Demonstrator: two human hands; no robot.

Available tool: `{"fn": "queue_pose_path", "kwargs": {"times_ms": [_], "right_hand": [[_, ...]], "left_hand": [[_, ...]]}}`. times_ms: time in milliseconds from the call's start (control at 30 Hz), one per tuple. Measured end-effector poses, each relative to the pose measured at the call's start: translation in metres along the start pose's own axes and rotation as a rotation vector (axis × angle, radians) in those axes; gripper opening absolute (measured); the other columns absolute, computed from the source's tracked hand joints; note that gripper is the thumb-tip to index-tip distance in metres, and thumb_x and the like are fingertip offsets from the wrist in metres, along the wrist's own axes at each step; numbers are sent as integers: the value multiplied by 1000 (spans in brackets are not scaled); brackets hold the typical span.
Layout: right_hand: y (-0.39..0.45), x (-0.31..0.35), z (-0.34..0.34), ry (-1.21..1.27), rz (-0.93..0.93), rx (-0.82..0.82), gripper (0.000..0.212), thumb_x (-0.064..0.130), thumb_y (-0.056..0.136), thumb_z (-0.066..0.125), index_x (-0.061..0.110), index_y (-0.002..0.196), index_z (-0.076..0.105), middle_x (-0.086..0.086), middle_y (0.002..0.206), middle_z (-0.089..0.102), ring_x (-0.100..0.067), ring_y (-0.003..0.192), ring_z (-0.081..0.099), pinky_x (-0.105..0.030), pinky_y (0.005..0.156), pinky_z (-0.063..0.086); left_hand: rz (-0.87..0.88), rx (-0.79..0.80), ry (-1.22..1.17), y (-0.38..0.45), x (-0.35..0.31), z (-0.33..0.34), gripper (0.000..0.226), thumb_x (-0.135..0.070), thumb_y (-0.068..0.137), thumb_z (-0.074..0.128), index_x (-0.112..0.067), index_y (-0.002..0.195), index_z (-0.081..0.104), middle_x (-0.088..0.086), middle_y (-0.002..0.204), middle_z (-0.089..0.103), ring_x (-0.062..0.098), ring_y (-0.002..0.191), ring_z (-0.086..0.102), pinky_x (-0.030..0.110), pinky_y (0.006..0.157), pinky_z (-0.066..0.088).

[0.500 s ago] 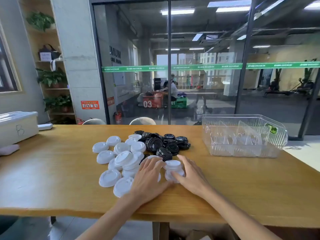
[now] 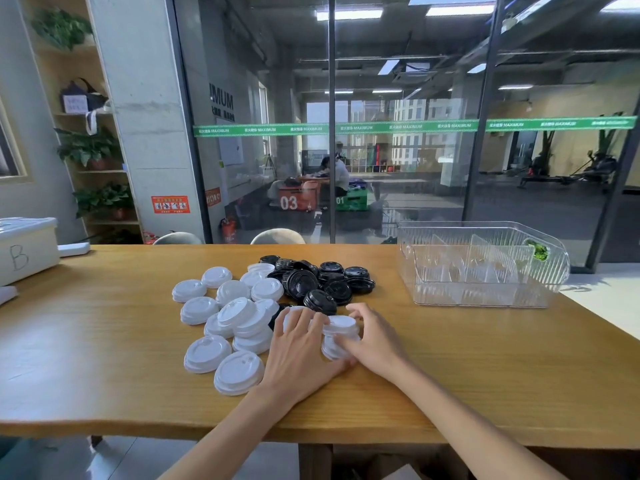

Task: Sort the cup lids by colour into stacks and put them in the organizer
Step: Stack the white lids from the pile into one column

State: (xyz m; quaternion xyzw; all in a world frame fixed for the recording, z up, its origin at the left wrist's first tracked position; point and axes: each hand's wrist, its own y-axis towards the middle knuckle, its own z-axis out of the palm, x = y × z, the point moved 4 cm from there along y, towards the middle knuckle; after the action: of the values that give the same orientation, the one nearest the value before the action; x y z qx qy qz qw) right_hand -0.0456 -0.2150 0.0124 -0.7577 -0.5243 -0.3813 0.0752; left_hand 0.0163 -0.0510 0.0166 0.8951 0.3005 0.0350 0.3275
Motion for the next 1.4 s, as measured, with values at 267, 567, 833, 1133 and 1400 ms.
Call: {"fn": "queue_pose_path", "kwargs": {"times_ms": [267,567,833,1133,1400], "right_hand": [[-2,-12,-4,139,45,-30,70,36,84,87,17,145,60,6,129,51,-9,121,56,-3,82,41],[-10,-11,-6,122,11,-65,80,32,82,90,17,152,55,0,140,61,-19,134,51,-31,107,46],[-14,0,-4,90,-56,-50,52,42,76,94,27,122,76,7,115,60,-18,120,51,-25,95,43],[-17,-2,-8,115,-41,-28,37,46,74,95,27,100,78,1,103,61,-17,100,59,-26,80,43],[-26,0,-8,1,-171,-52,41,50,80,90,24,88,60,12,104,63,-11,102,53,-23,81,41]], "left_hand": [[-34,64,-21,5,2,6,88,-94,79,49,-30,138,50,-21,112,70,6,138,48,42,131,9],[-42,150,-191,11,9,12,84,-79,78,61,-33,144,38,-20,124,75,0,148,37,45,133,-3],[7,202,-213,15,16,14,73,-61,83,69,-30,146,48,-21,133,68,3,151,32,38,130,-19],[119,203,-162,13,18,16,77,-69,86,59,-29,152,57,-12,141,65,4,157,27,43,133,-14],[217,194,-76,3,22,12,63,-49,102,53,-25,160,51,-14,146,65,9,157,31,40,133,-14]]}}
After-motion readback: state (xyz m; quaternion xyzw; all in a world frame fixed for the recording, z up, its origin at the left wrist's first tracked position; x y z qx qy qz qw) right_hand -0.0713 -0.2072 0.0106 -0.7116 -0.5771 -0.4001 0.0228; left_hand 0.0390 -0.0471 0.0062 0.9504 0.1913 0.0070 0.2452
